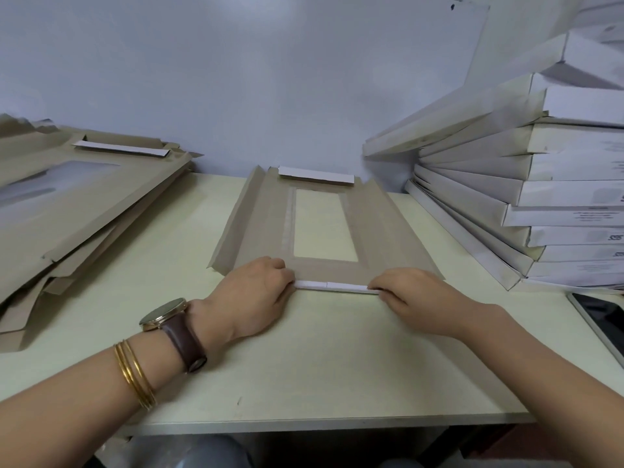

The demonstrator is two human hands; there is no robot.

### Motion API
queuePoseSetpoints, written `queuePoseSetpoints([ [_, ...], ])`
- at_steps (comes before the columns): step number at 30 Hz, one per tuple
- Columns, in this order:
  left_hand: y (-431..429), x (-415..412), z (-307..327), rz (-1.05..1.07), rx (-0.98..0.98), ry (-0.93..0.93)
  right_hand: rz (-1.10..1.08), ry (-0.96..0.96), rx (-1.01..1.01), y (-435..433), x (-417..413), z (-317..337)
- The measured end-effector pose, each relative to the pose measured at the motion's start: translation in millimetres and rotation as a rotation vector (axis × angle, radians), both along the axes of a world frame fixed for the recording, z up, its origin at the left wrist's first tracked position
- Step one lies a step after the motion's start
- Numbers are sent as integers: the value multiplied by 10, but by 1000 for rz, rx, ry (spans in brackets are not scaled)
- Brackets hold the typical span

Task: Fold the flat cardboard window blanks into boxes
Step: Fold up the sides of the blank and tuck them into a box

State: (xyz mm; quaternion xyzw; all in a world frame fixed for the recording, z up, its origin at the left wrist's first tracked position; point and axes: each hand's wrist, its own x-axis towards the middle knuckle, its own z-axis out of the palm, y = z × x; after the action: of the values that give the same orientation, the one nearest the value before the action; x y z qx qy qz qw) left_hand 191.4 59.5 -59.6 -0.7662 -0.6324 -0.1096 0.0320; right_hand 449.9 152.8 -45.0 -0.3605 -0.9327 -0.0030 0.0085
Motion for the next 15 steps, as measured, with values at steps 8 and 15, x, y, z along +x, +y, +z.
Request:
queuePoseSetpoints([
  [8, 238, 31, 219, 162, -87, -8, -111, 139, -266, 242, -102, 276],
  [15, 475, -21, 265, 213, -225, -168, -195, 49, -489, 484, -172, 460],
])
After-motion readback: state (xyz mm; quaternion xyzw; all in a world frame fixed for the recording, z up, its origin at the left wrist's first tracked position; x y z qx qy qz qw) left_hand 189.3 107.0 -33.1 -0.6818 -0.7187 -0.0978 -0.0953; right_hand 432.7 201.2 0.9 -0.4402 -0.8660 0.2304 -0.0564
